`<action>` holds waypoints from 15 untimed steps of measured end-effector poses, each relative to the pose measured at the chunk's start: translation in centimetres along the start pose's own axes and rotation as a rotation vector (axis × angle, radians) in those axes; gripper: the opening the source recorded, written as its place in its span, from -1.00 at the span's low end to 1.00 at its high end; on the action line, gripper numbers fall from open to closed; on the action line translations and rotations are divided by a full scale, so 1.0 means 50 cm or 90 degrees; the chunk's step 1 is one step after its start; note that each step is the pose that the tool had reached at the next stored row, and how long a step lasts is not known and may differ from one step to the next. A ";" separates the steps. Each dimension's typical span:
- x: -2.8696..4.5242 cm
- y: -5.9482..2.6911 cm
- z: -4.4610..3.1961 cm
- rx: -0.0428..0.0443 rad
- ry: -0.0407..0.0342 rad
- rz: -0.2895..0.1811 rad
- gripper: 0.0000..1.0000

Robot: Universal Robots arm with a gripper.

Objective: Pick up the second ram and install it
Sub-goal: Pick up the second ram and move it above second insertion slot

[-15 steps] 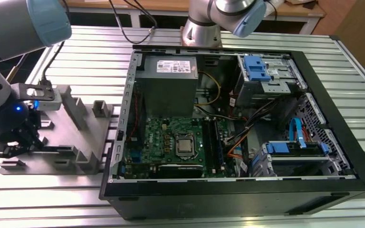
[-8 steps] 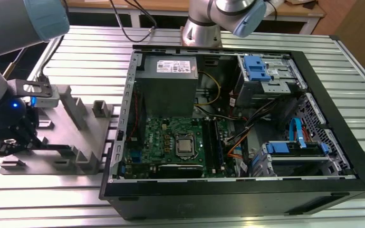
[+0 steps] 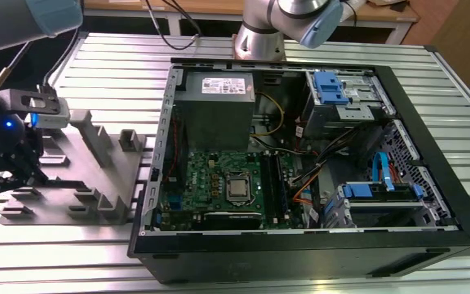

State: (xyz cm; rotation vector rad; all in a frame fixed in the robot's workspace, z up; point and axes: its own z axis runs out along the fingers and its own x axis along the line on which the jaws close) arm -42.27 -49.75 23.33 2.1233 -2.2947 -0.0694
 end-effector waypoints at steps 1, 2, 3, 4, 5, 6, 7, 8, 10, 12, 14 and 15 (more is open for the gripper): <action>0.000 0.000 -0.006 0.0001 -0.0001 0.000 -0.80; 0.000 0.000 -0.011 0.0001 -0.0001 0.000 -0.80; 0.000 0.001 -0.017 0.0001 -0.0001 0.000 -0.80; 0.000 0.001 -0.023 0.0001 -0.0001 0.000 -0.80; -0.001 0.001 -0.030 0.0001 -0.0001 0.000 -0.80; -0.001 0.001 -0.036 0.0001 -0.0001 0.000 -0.80; -0.001 0.002 -0.042 0.0001 -0.0001 0.000 -0.80; -0.001 0.002 -0.048 0.0001 -0.0001 0.000 -0.80; -0.001 0.003 -0.061 0.0001 -0.0001 0.000 -0.80; -0.002 0.003 -0.075 0.0001 -0.0001 0.000 -0.80; -0.002 0.004 -0.088 0.0000 -0.0001 0.000 -0.80; -0.002 0.004 -0.095 0.0001 -0.0001 0.000 -0.80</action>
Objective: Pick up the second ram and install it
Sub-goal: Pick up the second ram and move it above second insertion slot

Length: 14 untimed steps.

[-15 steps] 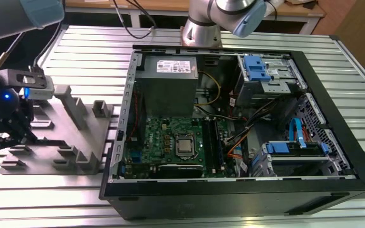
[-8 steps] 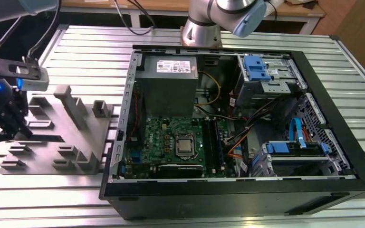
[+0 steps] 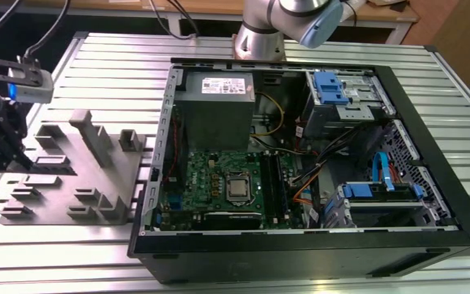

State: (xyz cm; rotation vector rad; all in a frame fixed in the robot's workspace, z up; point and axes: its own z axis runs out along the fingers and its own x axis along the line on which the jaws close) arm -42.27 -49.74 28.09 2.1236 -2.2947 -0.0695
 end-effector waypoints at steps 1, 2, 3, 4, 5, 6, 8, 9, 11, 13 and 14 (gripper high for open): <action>0.000 0.000 -0.007 0.0000 0.0000 0.000 -0.80; 0.000 0.001 -0.014 -0.0001 0.0001 0.000 -0.80; -0.001 0.001 -0.020 0.0000 0.0001 0.000 -0.80; -0.001 0.001 -0.026 0.0000 0.0000 0.000 -0.80; -0.001 0.001 -0.032 0.0001 0.0000 0.000 -0.80; -0.001 0.002 -0.038 0.0000 0.0000 0.000 -0.80; -0.002 0.002 -0.050 0.0001 0.0000 0.000 -0.80; -0.002 0.002 -0.055 0.0001 0.0000 0.000 -0.80; -0.002 0.003 -0.066 0.0001 0.0000 0.000 -0.80; -0.003 0.003 -0.078 0.0002 0.0000 0.000 -0.80; -0.003 0.004 -0.083 0.0002 0.0000 0.000 -0.80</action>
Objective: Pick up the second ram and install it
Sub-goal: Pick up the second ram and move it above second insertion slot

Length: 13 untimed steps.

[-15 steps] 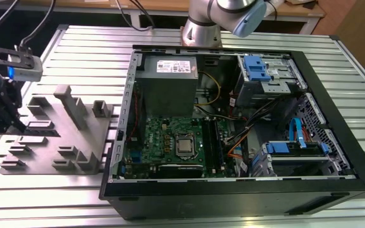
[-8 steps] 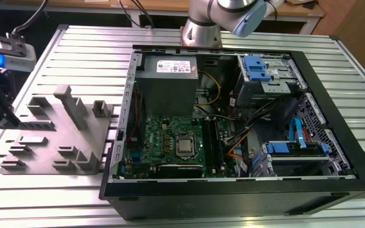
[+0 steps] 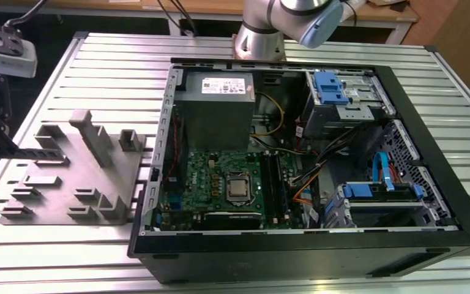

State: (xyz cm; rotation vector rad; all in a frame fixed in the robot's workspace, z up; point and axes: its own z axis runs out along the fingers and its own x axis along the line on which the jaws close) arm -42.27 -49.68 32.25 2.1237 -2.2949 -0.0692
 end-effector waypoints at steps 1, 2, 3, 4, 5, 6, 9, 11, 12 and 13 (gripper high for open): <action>0.000 0.000 -0.005 0.0000 0.0000 0.000 -0.80; 0.000 0.000 -0.011 0.0000 0.0000 0.000 -0.80; -0.001 0.001 -0.016 -0.0001 -0.0001 0.000 -0.80; -0.001 0.001 -0.022 0.0000 -0.0001 0.000 -0.80; -0.001 0.001 -0.027 0.0001 -0.0003 0.000 -0.80; -0.002 0.001 -0.032 0.0001 -0.0005 0.000 -0.80; -0.003 0.002 -0.048 0.0001 -0.0012 0.000 -0.80; -0.004 0.003 -0.059 0.0000 -0.0019 0.000 -0.80; -0.005 0.003 -0.064 0.0000 -0.0022 0.000 -0.80; -0.005 0.003 -0.070 0.0001 -0.0025 0.000 -0.80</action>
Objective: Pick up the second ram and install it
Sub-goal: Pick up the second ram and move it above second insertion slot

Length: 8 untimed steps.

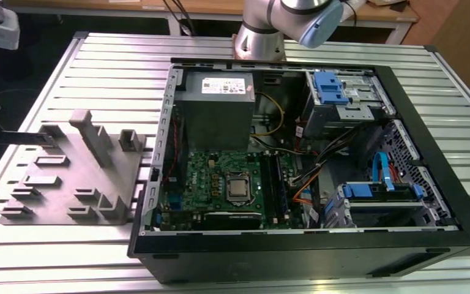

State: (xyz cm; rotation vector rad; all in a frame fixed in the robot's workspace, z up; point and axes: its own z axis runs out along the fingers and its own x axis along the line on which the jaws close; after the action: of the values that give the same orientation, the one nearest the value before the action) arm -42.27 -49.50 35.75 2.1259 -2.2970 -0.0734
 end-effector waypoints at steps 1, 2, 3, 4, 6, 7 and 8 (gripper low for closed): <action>0.000 0.000 -0.005 0.0000 -0.0003 0.000 -0.80; -0.001 0.001 -0.011 -0.0001 -0.0006 0.000 -0.80; -0.001 0.001 -0.016 -0.0001 -0.0009 0.000 -0.80; -0.002 0.001 -0.021 -0.0001 -0.0014 0.000 -0.80; -0.002 0.001 -0.032 -0.0001 -0.0027 0.000 -0.80; -0.003 0.002 -0.038 -0.0002 -0.0035 0.000 -0.80; -0.003 0.002 -0.044 -0.0002 -0.0041 0.000 -0.80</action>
State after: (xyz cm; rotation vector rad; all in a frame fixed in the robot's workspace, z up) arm -42.27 -49.39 37.94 2.1290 -2.3000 -0.0808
